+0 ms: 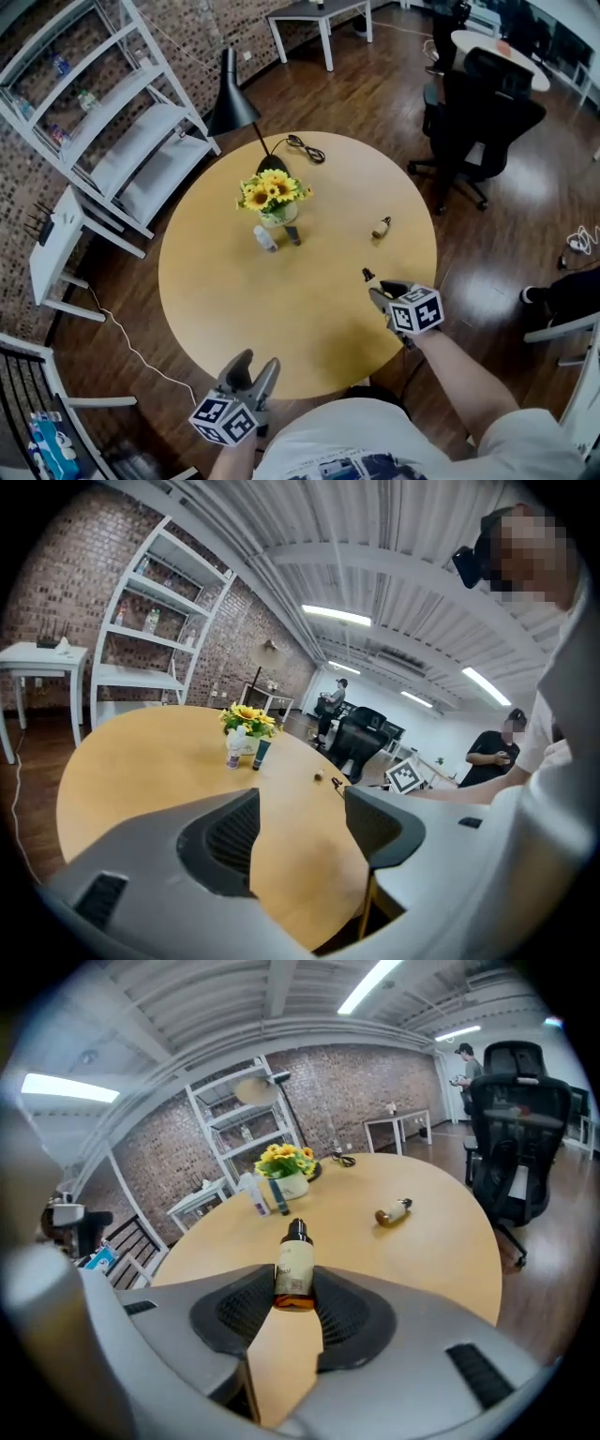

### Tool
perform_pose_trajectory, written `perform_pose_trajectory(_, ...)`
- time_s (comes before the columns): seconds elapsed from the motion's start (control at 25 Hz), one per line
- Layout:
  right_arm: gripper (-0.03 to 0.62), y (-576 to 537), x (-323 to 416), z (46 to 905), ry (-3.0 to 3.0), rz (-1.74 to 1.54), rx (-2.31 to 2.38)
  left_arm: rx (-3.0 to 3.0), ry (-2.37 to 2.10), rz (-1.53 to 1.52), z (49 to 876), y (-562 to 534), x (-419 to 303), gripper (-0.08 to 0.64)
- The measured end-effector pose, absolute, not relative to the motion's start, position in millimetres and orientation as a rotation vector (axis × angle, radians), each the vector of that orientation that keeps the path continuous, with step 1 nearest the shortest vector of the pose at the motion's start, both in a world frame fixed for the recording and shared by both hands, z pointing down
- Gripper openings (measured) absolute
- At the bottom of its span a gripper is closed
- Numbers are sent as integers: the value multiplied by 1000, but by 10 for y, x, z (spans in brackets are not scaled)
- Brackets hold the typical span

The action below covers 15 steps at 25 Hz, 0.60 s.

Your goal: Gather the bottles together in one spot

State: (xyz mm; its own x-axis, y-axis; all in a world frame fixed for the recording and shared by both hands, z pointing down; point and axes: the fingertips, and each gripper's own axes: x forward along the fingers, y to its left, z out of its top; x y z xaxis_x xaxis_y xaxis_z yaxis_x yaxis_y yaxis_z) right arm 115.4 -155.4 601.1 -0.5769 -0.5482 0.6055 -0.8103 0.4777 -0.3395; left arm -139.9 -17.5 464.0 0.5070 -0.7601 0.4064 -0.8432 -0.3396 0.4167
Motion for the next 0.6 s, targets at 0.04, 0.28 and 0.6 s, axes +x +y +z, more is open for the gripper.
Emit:
perform_pose_trajectory(0.04, 153, -1363, 1023, 5872, -2347, 832, 1115, 2189, -1265, 155, 4588, -163, -1362, 261)
perform_pose_trajectory(0.28, 153, -129, 41, 5002, -2602, 701, 938, 2286, -968, -23, 4232, 20, -1084, 261)
perform_pose_trajectory(0.6, 153, 899, -786, 4310, -2769, 333, 894, 2337, -764, -94, 4022, 601, -1102, 256)
